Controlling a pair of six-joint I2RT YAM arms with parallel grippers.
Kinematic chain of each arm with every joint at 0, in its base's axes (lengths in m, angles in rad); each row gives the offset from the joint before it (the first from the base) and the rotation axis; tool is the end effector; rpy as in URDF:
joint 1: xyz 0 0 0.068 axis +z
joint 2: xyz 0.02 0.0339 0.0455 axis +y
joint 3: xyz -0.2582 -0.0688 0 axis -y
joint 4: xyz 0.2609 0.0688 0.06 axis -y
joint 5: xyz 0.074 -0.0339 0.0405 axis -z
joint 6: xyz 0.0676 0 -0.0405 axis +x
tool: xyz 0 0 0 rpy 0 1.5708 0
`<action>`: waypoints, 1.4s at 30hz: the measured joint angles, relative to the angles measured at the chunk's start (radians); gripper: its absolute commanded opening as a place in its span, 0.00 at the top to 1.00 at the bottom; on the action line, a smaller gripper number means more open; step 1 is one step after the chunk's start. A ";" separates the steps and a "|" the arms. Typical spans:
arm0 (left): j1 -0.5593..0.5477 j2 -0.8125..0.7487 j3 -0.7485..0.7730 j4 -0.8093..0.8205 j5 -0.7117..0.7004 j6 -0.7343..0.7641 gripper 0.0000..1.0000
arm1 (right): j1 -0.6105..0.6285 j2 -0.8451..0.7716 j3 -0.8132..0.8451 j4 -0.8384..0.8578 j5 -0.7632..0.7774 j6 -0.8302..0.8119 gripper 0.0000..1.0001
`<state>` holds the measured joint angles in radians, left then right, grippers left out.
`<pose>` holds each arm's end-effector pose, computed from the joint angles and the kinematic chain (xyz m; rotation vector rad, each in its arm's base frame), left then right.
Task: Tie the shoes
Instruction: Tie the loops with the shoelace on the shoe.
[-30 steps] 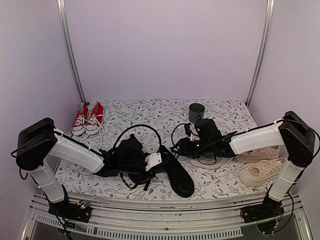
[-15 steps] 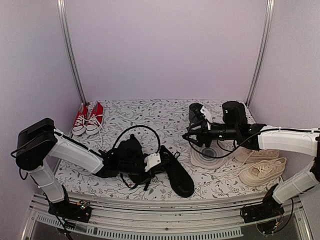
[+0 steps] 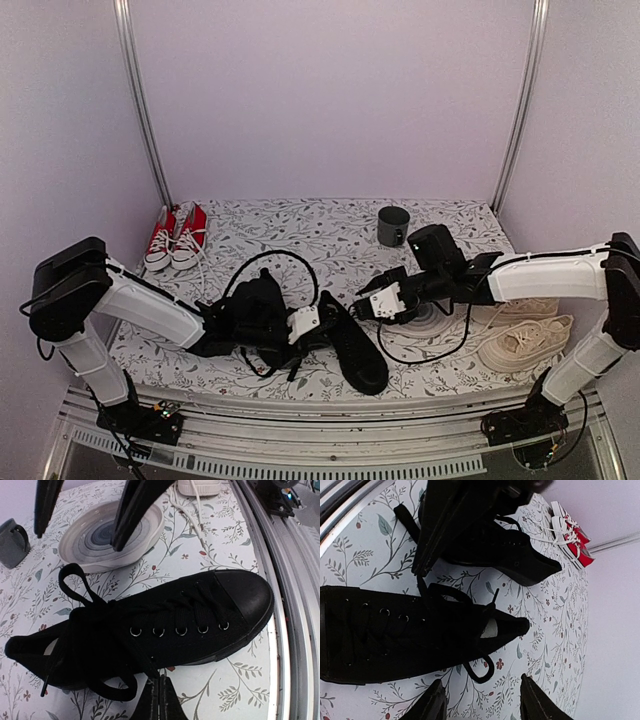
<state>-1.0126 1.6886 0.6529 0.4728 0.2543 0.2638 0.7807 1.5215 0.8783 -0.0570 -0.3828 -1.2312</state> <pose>0.1725 -0.3084 0.1017 1.4301 1.6686 -0.7029 0.2355 0.2689 0.1748 -1.9724 1.0143 0.1878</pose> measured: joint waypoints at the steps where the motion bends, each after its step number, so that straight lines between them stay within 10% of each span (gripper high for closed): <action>1: 0.000 0.000 -0.001 0.001 0.000 0.000 1.00 | 0.007 0.010 0.000 0.002 0.011 -0.037 0.48; 12: 0.001 0.000 -0.006 0.002 -0.001 0.000 1.00 | 0.018 0.144 0.037 0.051 0.082 -0.294 0.50; 20: 0.004 0.000 -0.007 0.002 0.000 0.000 1.00 | 0.030 0.189 0.068 0.069 0.098 -0.349 0.94; 28: 0.005 0.000 -0.009 -0.009 0.038 0.017 1.00 | 0.037 0.161 0.032 0.084 0.116 -0.351 0.99; 32: 0.005 -0.001 -0.011 -0.025 0.061 0.036 0.61 | 0.039 0.153 0.018 0.093 0.120 -0.343 0.99; 39: 0.005 -0.111 -0.068 -0.042 -0.051 0.008 0.28 | 0.056 0.153 0.010 0.114 0.131 -0.336 0.99; 42: 0.005 -0.154 -0.106 -0.019 -0.133 0.016 0.29 | 0.062 0.153 0.006 0.124 0.131 -0.335 0.99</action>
<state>-1.0077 1.5349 0.5472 0.4541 0.1215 0.2794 0.8429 1.6745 0.8848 0.0669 -0.2516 -1.5665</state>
